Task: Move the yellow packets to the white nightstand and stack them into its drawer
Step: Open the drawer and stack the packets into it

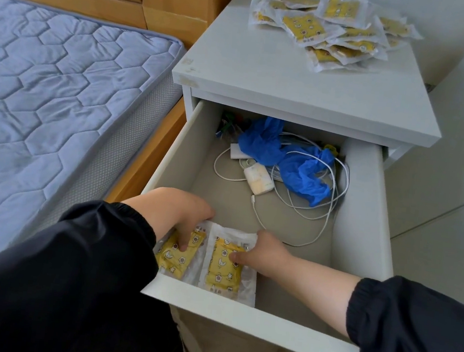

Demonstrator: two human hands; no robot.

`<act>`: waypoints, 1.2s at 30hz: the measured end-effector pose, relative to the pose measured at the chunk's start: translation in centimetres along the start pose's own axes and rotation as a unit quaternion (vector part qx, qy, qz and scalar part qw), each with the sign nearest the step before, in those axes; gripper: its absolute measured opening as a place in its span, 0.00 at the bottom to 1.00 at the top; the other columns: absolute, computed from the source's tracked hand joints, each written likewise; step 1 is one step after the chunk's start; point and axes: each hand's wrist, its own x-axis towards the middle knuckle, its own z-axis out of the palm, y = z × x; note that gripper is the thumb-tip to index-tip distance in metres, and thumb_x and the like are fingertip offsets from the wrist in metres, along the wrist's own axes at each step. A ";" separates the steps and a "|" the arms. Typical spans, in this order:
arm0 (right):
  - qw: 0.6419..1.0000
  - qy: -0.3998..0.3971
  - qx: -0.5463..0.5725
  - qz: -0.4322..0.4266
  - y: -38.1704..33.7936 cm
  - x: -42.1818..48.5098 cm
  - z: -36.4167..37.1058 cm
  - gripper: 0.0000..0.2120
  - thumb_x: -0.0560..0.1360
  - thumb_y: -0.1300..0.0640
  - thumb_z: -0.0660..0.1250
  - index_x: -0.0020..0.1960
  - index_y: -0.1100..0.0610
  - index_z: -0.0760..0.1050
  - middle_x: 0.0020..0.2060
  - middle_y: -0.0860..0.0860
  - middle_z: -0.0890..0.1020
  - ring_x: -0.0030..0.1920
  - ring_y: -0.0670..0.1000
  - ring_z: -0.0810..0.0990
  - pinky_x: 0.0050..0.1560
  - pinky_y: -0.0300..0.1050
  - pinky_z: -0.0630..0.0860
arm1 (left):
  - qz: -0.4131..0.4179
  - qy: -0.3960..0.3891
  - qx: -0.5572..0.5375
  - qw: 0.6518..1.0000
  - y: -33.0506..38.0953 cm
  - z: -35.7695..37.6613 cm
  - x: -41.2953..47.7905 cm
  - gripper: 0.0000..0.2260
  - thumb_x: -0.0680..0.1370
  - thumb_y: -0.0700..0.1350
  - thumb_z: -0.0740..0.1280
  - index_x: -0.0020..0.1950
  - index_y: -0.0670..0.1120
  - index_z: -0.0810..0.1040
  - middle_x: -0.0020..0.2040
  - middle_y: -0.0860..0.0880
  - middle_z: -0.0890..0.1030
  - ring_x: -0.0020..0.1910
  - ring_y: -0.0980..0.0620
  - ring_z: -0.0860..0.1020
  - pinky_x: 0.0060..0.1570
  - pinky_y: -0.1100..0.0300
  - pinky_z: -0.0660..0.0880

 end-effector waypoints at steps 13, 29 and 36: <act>0.985 -0.126 0.111 0.045 2.1 1.4 0.8 0.26 0.64 0.53 0.79 0.60 0.56 0.76 0.56 0.51 0.82 0.56 0.53 0.80 0.59 0.51 0.76 | -0.011 -0.026 0.003 1.000 0.5 -0.6 -0.4 0.46 0.71 0.43 0.76 0.78 0.54 0.49 0.75 0.48 0.63 0.71 0.44 0.65 0.65 0.52 0.69; 0.965 -0.190 0.174 0.041 1.9 -0.4 -0.2 0.17 0.73 0.66 0.71 0.60 0.59 0.76 0.58 0.55 0.81 0.59 0.56 0.79 0.60 0.53 0.76 | 0.065 0.026 -0.018 0.997 2.5 -0.1 1.1 0.35 0.72 0.49 0.74 0.75 0.50 0.61 0.71 0.50 0.67 0.68 0.49 0.68 0.63 0.56 0.68; 0.975 -0.186 0.118 0.009 1.8 0.3 0.7 0.19 0.72 0.63 0.72 0.62 0.58 0.75 0.59 0.53 0.81 0.59 0.54 0.79 0.62 0.54 0.74 | 0.072 0.039 -0.062 0.995 2.1 -0.2 1.2 0.30 0.73 0.46 0.73 0.72 0.51 0.65 0.68 0.50 0.69 0.64 0.50 0.71 0.55 0.59 0.70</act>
